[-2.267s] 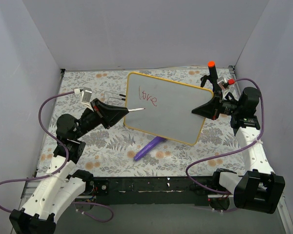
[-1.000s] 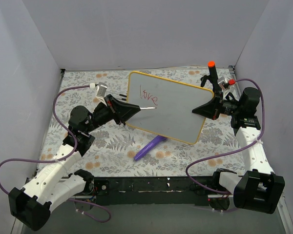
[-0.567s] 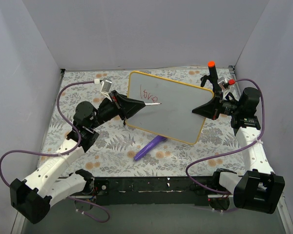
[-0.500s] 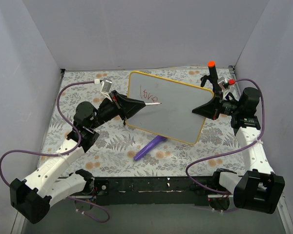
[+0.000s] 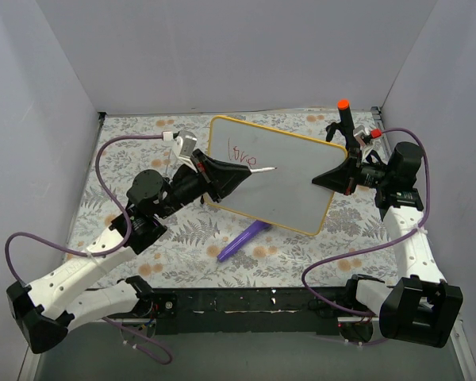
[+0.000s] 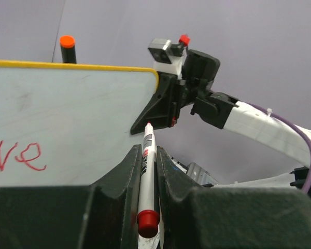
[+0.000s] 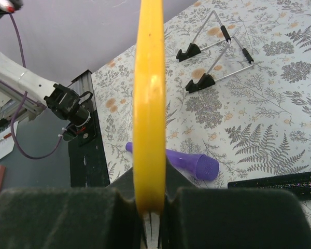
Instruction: Write a sentence on the whiteboard
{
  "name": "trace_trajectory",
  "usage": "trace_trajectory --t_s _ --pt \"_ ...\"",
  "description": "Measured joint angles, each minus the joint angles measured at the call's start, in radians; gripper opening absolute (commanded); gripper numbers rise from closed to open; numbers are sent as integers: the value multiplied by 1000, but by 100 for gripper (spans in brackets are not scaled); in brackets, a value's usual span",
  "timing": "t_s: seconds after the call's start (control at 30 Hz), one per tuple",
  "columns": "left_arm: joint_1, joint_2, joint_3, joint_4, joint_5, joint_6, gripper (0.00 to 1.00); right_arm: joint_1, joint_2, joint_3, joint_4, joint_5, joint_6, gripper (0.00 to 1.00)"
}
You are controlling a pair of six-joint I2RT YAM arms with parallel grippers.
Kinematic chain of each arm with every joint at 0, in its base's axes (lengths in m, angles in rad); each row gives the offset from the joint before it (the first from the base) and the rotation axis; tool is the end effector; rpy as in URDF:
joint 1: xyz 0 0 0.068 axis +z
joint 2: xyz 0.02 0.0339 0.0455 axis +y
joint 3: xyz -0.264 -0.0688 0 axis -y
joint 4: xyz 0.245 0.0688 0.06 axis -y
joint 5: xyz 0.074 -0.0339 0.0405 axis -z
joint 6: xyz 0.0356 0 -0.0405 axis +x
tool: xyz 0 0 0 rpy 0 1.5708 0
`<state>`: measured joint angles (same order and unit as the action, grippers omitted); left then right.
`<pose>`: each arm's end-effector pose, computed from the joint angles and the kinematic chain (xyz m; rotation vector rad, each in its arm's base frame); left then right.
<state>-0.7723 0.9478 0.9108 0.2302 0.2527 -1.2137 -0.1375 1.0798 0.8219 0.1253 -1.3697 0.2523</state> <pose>0.1510 -0.1595 0.3996 -0.1116 1.6479 -1.7740 0.2308 0.0033 0.3311 -0.7213 1.5903 1.2295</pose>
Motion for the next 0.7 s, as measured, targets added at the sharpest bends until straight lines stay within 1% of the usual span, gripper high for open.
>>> trace_trajectory --t_s 0.13,0.23,0.37,0.5,0.7 --pt "-120 0 62 -43 -145 85 0 0 0 18 -64 19 -43 1" --pt "-180 17 90 -53 -262 142 0 0 0 37 -103 43 -64 1" --pt "-251 80 111 -47 -415 208 0 0 0 54 -131 76 -59 1" --pt "-288 140 111 -33 -531 267 0 -1 2 59 -128 89 -9 1" --pt "-291 167 109 29 -629 317 0 -1 6 59 -124 94 62 1"
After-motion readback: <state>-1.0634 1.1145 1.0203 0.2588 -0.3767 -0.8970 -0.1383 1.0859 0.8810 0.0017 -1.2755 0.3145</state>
